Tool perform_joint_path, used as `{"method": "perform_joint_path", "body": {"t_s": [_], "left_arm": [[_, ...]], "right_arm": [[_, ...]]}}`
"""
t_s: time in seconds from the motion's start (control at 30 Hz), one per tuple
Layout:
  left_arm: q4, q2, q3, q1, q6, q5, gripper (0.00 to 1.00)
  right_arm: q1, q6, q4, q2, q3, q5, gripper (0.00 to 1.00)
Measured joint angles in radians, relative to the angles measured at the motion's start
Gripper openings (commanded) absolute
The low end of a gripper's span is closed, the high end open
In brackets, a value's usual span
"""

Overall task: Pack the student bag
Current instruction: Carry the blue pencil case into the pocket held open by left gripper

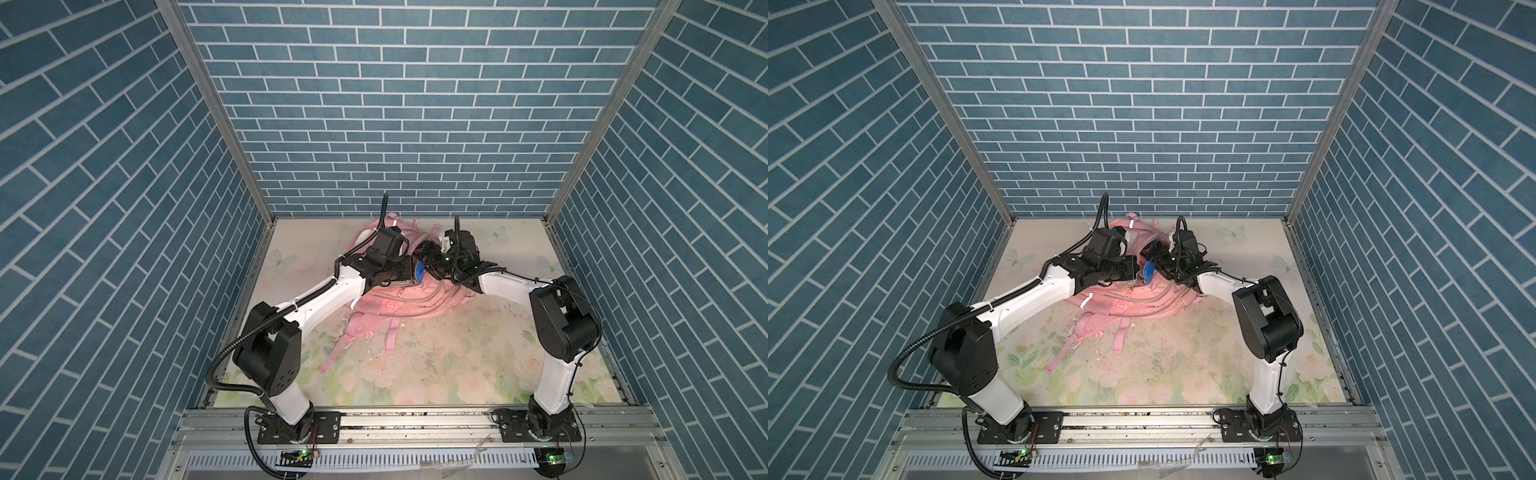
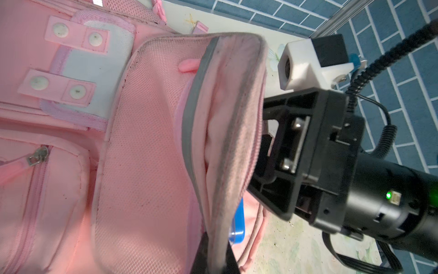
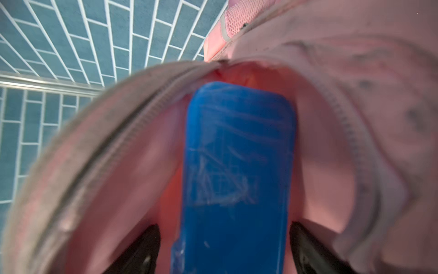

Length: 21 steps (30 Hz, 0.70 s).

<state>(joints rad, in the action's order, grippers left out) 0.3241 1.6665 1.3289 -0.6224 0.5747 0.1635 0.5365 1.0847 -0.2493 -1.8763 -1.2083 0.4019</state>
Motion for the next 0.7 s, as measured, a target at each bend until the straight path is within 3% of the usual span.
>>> {"method": "perform_joint_path", "body": {"t_s": [0.23,0.4,0.47,0.7], "left_arm": [[0.0,0.0,0.0,0.004,0.01,0.023,0.0],[0.002,0.0,0.0,0.011,0.009,0.041,0.0],[0.003,0.0,0.0,0.011,0.008,0.048,0.0],[0.012,0.0,0.0,0.011,-0.009,0.06,0.0]], "right_arm": [[-0.001,-0.167,0.137,0.071,0.0,-0.055,0.86],[-0.002,-0.274,0.182,0.092,-0.007,-0.079,0.65],[-0.002,-0.303,0.183,0.092,-0.012,-0.076,0.49],[0.004,-0.368,0.152,0.056,-0.043,-0.058,0.23]]}}
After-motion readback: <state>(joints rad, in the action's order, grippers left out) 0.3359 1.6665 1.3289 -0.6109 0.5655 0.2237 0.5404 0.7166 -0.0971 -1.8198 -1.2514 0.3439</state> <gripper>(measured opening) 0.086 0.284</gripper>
